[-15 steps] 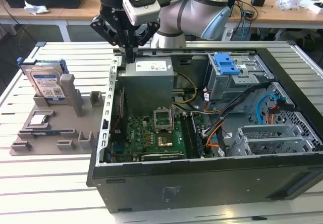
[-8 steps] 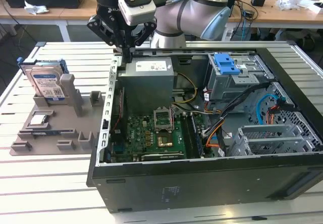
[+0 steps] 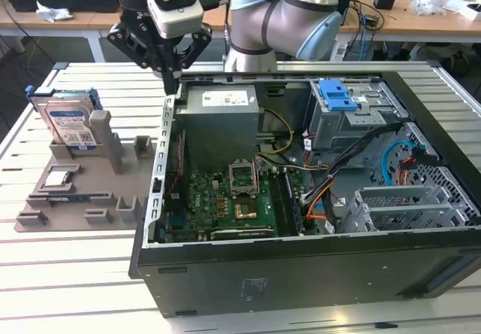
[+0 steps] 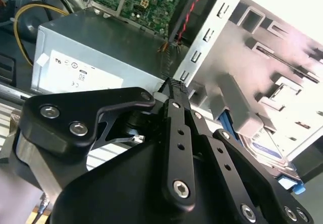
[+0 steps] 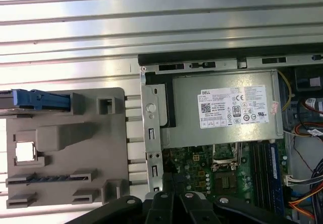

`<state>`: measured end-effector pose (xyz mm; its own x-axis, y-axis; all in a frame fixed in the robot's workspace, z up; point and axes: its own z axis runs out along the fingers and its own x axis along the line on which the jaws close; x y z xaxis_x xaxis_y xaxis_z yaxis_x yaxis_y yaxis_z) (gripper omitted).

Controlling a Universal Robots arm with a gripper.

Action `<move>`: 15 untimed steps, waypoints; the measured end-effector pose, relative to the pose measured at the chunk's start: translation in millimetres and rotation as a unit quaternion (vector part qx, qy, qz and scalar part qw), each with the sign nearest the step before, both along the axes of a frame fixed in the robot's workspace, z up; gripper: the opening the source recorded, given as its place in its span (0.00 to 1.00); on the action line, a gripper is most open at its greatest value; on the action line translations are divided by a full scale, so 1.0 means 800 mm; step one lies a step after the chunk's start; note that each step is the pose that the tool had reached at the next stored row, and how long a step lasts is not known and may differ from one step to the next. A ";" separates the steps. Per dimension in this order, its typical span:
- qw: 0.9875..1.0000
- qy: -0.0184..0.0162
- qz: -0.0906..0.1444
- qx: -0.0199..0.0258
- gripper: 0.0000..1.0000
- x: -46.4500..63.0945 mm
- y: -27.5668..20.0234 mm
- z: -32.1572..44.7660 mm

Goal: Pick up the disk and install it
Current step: 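Reach for the disk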

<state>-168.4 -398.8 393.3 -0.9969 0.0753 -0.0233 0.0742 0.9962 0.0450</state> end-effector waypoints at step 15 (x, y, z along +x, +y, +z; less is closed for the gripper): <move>1.000 0.000 0.000 0.000 0.11 -0.064 0.0000 0.0000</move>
